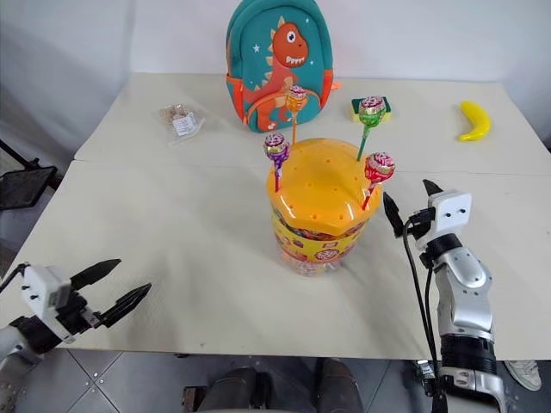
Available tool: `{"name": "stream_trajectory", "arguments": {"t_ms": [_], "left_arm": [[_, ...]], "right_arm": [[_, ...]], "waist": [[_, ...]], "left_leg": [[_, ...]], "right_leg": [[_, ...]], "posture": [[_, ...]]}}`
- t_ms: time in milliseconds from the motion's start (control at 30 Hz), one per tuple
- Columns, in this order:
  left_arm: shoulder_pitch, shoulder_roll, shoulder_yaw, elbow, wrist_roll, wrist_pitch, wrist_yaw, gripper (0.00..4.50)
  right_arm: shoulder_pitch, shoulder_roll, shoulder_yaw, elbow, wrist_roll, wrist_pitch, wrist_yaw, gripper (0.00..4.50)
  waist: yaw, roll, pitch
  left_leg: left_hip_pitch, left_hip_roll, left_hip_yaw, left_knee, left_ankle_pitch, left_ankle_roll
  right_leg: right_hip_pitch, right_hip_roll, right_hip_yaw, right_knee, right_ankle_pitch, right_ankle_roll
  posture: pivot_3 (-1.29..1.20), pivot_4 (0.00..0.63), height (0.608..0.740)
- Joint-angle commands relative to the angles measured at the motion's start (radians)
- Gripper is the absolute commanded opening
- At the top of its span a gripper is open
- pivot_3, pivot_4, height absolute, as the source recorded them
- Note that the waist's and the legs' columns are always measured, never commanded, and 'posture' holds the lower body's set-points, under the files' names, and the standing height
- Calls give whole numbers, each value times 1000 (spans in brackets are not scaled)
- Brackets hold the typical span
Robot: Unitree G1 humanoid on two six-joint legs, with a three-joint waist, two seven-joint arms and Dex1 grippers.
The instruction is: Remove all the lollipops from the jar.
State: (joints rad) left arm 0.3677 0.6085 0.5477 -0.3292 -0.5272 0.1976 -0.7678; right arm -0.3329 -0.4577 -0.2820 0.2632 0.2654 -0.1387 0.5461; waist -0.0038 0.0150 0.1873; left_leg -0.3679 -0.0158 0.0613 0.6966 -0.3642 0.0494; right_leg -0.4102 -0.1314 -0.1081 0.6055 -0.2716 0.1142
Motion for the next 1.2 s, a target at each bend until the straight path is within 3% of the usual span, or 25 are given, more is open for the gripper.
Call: {"name": "stream_trajectory", "arguments": {"t_ms": [33, 167, 267, 400, 567, 667, 967, 1200], "left_arm": [[-20, 12, 7, -23, 5, -33, -10, 4500], [-99, 27, -12, -36, -102, 32, -58, 4500], [-222, 77, 9, 19, -238, 82, -161, 4500], [-313, 188, 47, 122, -329, 180, -274, 4500], [-373, 319, 61, 350, -323, 245, -414, 4500], [-404, 348, 16, 450, -306, 266, -506, 4500], [-703, 251, -208, 256, -380, 367, -544, 4500], [-1008, 43, -365, 215, -339, 328, -444, 4500]], "right_arm": [[-8, -28, -12, 3, 41, -24, 65, 4458], [28, -68, -55, -40, 165, 10, 217, 4458], [141, -147, -189, -185, 402, 88, 411, 4458], [315, -233, -372, -366, 634, 239, 507, 4458], [537, -255, -495, -629, 814, 365, 566, 4458], [577, -241, -503, -701, 843, 355, 627, 4458], [544, -211, -499, -724, 825, 314, 648, 4458], [554, -162, -519, -708, 813, 288, 606, 4458]], "waist": [[0, 0, 0], [3, 0, 0], [15, 1, 1], [21, 2, 1], [9, 2, 1], [2, 1, 1], [31, -1, 0], [31, -1, 1]], "left_leg": [[0, 0, 0, 0, 0, 0], [0, 0, 0, 0, 0, 0], [-1, 0, -2, 1, 0, 0], [-1, 0, -1, 1, 0, 1], [1, 2, 0, 0, -1, 0], [4, 2, 2, -1, -1, 0], [0, -1, -1, 2, -2, 2], [0, -3, 2, 3, -1, 4]], "right_leg": [[0, 0, 0, 0, 0, 0], [0, 0, 0, 0, 0, 0], [0, 0, -1, 1, 0, 0], [1, 0, -1, 0, 0, 1], [2, 4, -1, -1, 0, 1], [2, 4, 2, 0, 0, 1], [2, 0, 1, -1, 2, 3], [2, 7, 1, 0, 2, 4]], "posture": [[0, 150, 740], [0, 150, 740], [0, 150, 740], [0, 150, 740], [0, 150, 740], [0, 150, 740], [0, 150, 740], [0, 150, 740]]}}
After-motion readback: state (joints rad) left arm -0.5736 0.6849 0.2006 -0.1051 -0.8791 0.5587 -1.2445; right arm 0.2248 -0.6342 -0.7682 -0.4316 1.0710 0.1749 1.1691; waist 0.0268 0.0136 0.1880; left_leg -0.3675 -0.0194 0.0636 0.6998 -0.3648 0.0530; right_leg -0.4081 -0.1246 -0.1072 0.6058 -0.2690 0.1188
